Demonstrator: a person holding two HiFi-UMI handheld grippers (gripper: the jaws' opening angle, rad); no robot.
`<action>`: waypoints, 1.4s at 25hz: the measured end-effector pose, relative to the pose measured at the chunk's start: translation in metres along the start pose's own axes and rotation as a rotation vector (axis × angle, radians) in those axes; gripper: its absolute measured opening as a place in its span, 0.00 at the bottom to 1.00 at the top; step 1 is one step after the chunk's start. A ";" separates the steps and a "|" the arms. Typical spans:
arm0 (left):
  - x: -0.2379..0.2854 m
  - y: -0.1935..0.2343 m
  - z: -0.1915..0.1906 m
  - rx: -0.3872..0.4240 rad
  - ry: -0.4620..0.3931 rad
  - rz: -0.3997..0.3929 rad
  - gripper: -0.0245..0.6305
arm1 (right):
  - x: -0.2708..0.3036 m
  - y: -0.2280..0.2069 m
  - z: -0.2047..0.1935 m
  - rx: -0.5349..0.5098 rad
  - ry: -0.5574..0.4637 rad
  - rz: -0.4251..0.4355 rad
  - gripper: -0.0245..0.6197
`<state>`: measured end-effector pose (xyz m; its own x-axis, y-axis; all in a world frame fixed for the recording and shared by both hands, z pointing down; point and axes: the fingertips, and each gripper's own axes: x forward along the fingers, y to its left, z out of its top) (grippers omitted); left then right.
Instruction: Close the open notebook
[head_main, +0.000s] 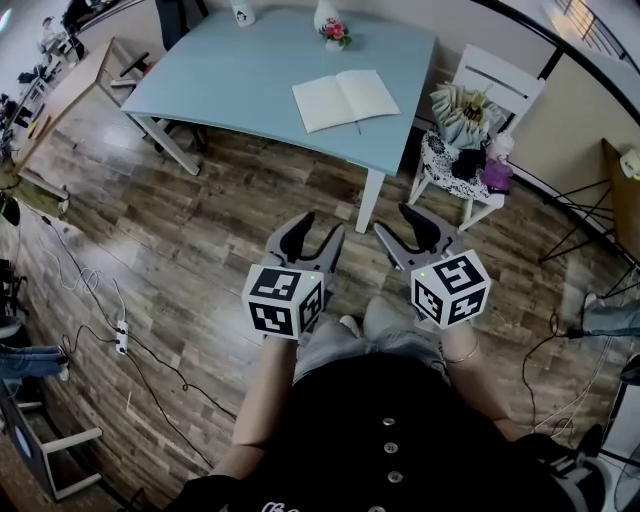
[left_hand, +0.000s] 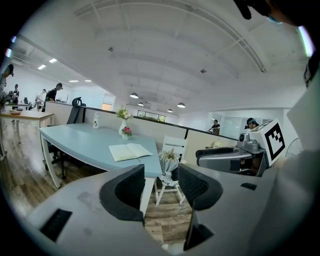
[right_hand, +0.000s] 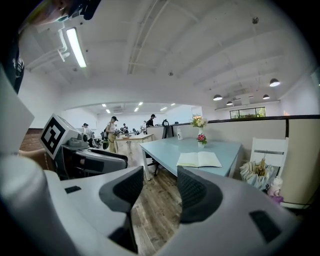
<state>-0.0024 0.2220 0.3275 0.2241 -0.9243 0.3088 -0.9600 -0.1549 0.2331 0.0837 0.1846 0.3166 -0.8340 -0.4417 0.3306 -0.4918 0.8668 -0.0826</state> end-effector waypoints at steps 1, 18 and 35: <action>0.002 0.003 0.001 -0.003 -0.001 0.005 0.33 | 0.004 0.000 0.001 -0.004 0.002 0.005 0.34; 0.063 0.067 0.034 -0.027 -0.009 0.052 0.33 | 0.095 -0.047 0.032 -0.024 -0.007 0.049 0.32; 0.174 0.132 0.103 -0.038 -0.033 0.113 0.33 | 0.202 -0.138 0.094 -0.074 -0.024 0.158 0.32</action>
<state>-0.1077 0.0049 0.3166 0.1090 -0.9462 0.3048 -0.9717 -0.0368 0.2331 -0.0410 -0.0460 0.3064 -0.9055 -0.3034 0.2967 -0.3352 0.9401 -0.0618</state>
